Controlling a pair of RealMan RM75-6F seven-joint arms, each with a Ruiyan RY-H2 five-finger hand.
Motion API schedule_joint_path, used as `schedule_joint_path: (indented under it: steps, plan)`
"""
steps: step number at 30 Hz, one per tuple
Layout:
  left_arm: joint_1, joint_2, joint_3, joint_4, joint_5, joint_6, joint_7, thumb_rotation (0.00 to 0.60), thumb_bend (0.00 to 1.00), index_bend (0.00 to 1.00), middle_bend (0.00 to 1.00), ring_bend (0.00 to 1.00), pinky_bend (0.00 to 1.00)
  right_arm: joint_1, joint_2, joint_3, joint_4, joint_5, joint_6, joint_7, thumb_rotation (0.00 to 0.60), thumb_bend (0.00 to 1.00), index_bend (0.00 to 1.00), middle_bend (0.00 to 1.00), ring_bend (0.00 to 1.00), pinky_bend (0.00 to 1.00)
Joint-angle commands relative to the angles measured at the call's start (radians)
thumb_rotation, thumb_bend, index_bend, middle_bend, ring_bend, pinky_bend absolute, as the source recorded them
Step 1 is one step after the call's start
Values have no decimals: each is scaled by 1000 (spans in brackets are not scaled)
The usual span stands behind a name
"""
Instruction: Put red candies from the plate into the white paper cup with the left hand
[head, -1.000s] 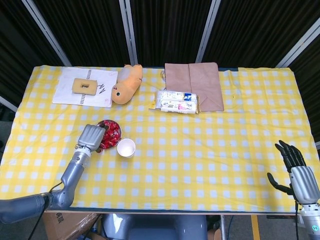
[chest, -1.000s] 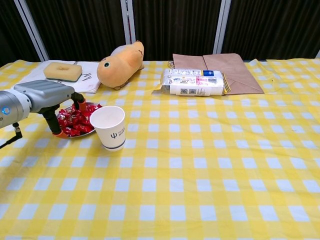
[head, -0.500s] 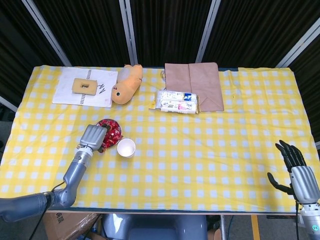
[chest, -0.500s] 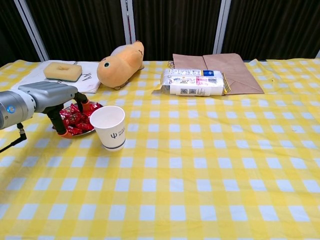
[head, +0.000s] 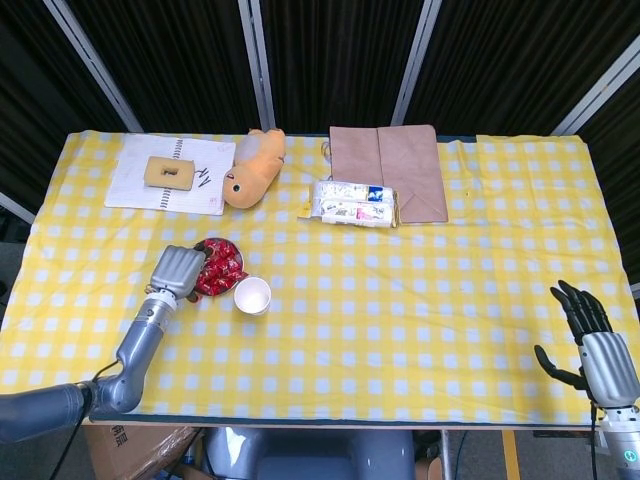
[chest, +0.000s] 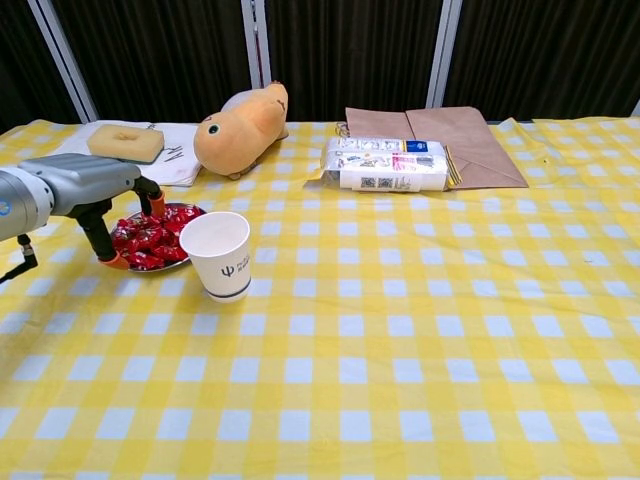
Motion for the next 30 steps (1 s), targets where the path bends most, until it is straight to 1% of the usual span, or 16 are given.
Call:
schedule_joint_path:
  steps: [1,16,20,24,26,30]
  plan:
    - [-12,-20,-3,28,-13,-8,-2,600,170,275,246,879,867,0,0,1,0,2,-1,2,600,424,0,0,0,0]
    - [-49,-73,-8,108,-65,-34,10,600,171,277,252,888,867,0,3,4,-4,9,-6,6,600,423,0,0,0,0]
    - [-56,-83,-3,128,-79,-43,18,600,196,278,253,888,867,1,3,4,-6,7,-7,6,600,424,0,0,0,0]
    - [-62,-92,-3,141,-86,-51,18,600,199,283,258,888,867,1,4,3,-7,8,-9,6,600,423,0,0,0,0]
    - [-65,-99,-1,148,-88,-54,20,600,217,297,280,889,868,1,4,4,-8,9,-10,6,600,423,0,0,0,0]
    - [-66,-112,6,159,-80,-55,15,600,278,356,362,897,871,1,4,6,-7,11,-10,8,600,424,0,0,0,0]
